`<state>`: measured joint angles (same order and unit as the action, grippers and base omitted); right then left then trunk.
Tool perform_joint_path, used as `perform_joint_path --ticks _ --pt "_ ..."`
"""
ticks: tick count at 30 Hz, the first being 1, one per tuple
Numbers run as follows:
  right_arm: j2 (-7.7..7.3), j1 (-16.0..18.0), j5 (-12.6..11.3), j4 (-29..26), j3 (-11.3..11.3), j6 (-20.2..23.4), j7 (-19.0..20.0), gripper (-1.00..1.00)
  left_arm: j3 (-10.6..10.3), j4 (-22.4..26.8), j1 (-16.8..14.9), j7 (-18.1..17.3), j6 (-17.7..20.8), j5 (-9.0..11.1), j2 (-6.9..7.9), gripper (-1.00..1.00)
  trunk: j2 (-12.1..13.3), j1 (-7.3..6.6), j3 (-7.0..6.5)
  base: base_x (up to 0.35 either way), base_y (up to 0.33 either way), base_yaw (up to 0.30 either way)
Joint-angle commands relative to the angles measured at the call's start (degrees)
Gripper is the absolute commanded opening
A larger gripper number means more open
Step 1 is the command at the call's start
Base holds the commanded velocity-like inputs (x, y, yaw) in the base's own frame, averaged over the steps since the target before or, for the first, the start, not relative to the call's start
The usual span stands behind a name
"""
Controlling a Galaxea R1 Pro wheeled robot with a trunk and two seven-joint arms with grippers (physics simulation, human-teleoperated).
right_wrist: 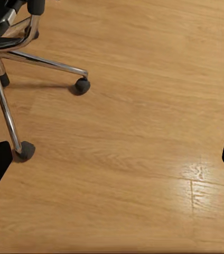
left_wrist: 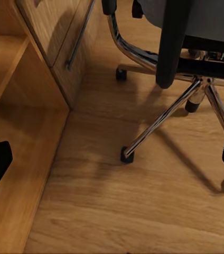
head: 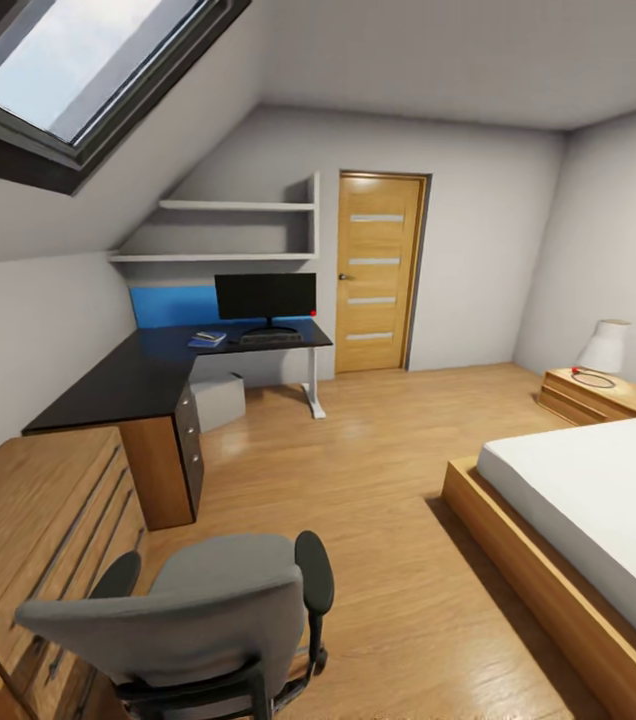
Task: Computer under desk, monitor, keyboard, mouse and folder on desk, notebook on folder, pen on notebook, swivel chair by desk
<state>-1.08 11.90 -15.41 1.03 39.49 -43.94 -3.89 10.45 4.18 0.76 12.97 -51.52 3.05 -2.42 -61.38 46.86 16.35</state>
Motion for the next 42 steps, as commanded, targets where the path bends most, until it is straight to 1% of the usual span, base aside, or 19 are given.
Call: perform_joint_path --ticks 1,7,14,23,36,42 --pt "0.03 0.05 -0.15 0.11 0.5 -0.17 -0.33 1.0 0.01 0.13 0.03 -0.14 -0.07 0.29 -0.01 1.0 -0.04 0.0 0.13 -0.003 0.006 -0.161" --pt "0.03 0.05 -0.22 0.11 0.5 -0.11 -0.35 1.0 0.01 0.13 0.03 -0.14 -0.07 0.29 0.02 1.0 -0.04 0.0 0.57 -0.001 0.002 -0.13" --pt "0.03 0.05 -0.24 0.11 0.5 -0.04 -0.4 1.0 0.01 0.13 0.03 -0.14 -0.08 0.29 0.0 1.0 -0.04 0.0 1.1 0.0 0.0 -0.036" --pt "0.03 0.05 -0.16 0.11 0.5 -0.16 -0.39 1.0 0.01 0.14 0.02 -0.14 -0.11 0.29 0.02 1.0 -0.04 0.0 1.28 0.0 0.0 0.001" --pt "0.11 0.05 -0.33 0.11 0.5 -0.18 -0.5 1.0 0.01 0.13 0.03 -0.14 -0.07 0.29 0.05 1.0 -0.04 0.0 2.0 0.0 0.001 0.15" --pt "0.11 0.05 -0.33 0.11 0.5 -0.12 -0.5 1.0 0.01 0.13 0.03 -0.14 -0.07 0.29 0.05 1.0 -0.04 0.0 2.4 0.0 0.127 0.181"
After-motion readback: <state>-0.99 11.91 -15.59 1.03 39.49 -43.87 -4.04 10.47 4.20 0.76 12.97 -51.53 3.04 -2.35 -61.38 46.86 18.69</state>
